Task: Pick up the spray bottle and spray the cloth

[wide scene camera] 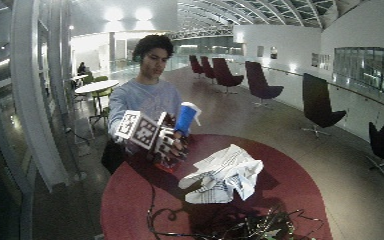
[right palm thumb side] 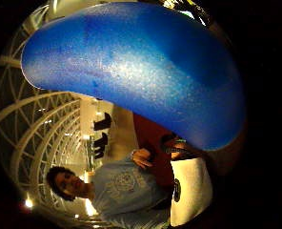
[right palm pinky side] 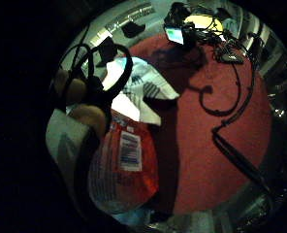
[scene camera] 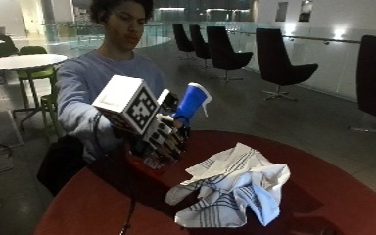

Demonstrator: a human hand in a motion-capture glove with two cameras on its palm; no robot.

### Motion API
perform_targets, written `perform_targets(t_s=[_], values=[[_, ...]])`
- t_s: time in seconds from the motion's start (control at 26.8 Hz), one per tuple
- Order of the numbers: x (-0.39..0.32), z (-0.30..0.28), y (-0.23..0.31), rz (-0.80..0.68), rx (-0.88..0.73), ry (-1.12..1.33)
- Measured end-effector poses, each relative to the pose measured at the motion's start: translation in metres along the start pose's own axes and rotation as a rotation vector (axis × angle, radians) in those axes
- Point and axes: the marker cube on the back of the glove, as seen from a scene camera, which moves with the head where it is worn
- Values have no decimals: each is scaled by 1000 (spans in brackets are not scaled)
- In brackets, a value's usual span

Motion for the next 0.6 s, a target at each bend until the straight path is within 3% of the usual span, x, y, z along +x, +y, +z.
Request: perform_targets(t_s=[0.34,0.6], values=[[-12,30,-31,186,-308,223],[-17,45,-33,245,-451,258]])
